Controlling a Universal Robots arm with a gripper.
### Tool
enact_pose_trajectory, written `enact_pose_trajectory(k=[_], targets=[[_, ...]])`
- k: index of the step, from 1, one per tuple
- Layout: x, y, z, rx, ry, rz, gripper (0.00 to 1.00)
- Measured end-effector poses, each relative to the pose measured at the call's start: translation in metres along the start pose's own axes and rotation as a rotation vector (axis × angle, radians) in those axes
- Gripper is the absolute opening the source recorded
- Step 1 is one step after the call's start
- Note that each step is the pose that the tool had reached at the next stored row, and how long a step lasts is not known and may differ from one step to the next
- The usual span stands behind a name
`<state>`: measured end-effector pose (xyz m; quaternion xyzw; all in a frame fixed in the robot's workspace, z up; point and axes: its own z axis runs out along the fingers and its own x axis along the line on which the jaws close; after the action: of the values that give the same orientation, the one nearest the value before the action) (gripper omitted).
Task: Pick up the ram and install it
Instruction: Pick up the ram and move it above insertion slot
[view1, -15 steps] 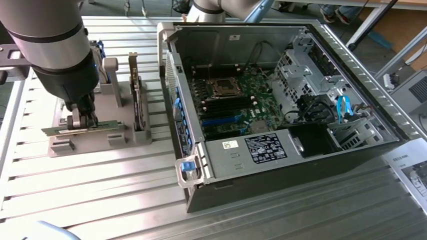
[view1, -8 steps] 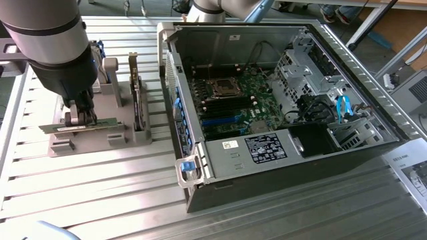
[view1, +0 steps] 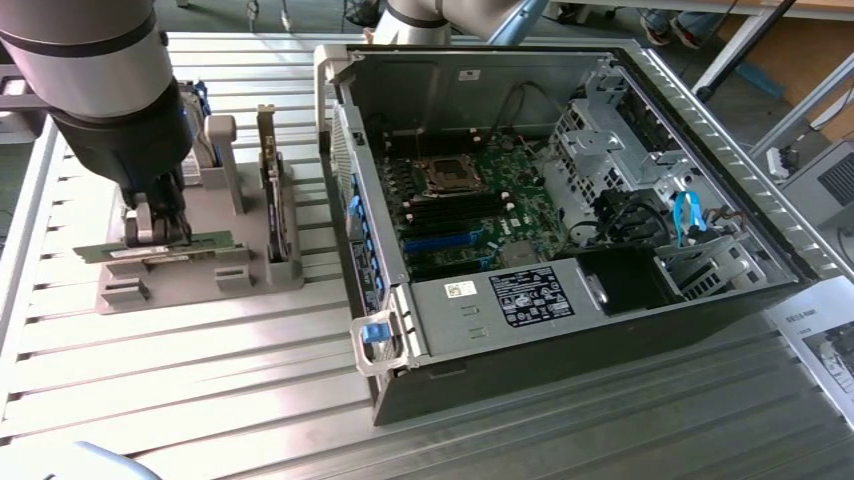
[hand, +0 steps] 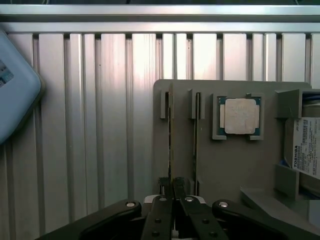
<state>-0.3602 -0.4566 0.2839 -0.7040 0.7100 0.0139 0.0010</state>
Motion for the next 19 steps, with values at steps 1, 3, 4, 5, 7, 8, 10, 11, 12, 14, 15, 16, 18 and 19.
enact_pose_trajectory(k=[1,3,4,5,7,8,10,11,12,14,15,16,18,19], targets=[[0.0,0.0,-0.0014,0.0,0.0,0.0,0.12],[0.0,0.0001,-0.004,0.0,0.0,0.0,0.12],[0.0,0.0001,-0.0054,0.0,0.0,0.0,0.12],[0.0,0.0001,-0.0069,0.0,0.0,0.0,0.12],[0.0,0.0002,-0.0098,0.0,0.0,0.0,0.12],[0.0,0.0002,-0.0114,0.0,0.0,0.0,0.12],[0.0,0.0003,-0.0145,0.0,0.0,0.0,0.12],[0.0,0.0003,-0.0162,0.0,0.0,0.0,0.12],[0.0,0.0003,-0.0176,0.0,0.0001,0.0,0.12],[0.0,0.0004,-0.0208,0.0,0.0,0.0,0.12],[0.0,0.0004,-0.0222,-0.0001,0.0001,0.0,0.12],[-0.001,0.0004,-0.0236,0.0,0.0001,0.0,0.12],[-0.001,0.0005,-0.027,0.0,0.0,0.0,0.12],[-0.001,0.0005,-0.0286,0.0,-0.0001,0.0,0.12]])
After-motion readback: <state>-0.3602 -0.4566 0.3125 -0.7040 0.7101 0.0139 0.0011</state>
